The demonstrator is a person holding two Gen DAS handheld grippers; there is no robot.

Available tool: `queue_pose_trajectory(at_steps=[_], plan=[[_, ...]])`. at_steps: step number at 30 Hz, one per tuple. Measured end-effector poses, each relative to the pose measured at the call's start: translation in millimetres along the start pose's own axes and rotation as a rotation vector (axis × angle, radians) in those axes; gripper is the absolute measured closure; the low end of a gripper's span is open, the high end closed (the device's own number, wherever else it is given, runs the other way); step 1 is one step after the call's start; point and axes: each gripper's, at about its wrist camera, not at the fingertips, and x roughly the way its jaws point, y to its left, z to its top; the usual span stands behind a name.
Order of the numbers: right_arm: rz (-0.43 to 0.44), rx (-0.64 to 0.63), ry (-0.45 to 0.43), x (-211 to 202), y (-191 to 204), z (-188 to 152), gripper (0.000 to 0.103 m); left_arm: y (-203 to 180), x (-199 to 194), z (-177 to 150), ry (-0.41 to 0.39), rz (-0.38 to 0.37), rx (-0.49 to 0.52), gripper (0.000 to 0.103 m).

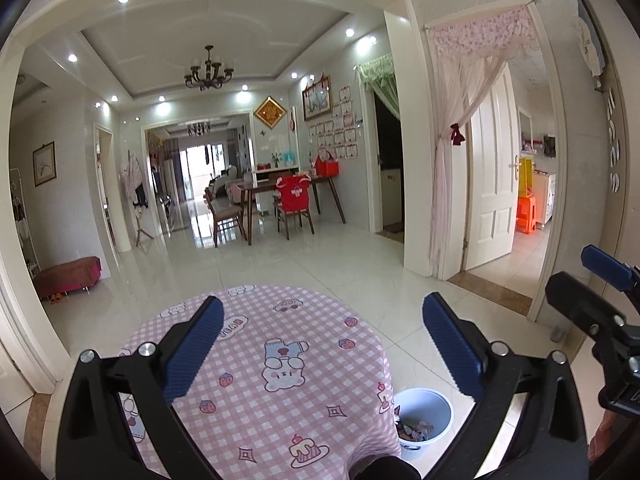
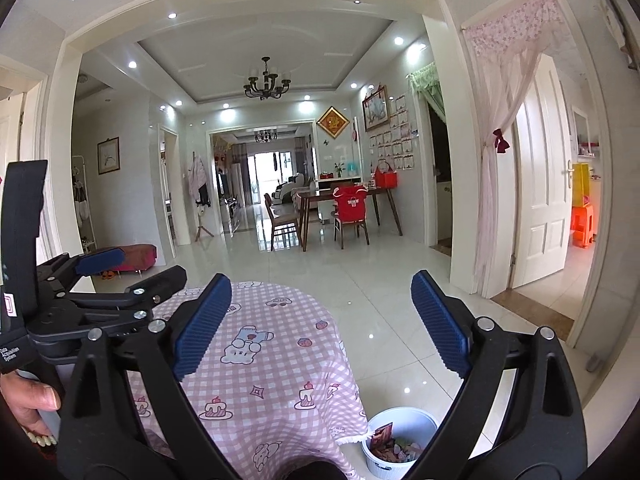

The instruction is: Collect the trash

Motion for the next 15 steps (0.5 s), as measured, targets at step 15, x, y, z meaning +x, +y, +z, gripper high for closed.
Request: queue_pose_trajectory(at_steps=[15], plan=[[0.002,0.011,-0.009,-7,-1,-2,0.012,0,-14,0,-0.033,0.009,0.011,0.005]])
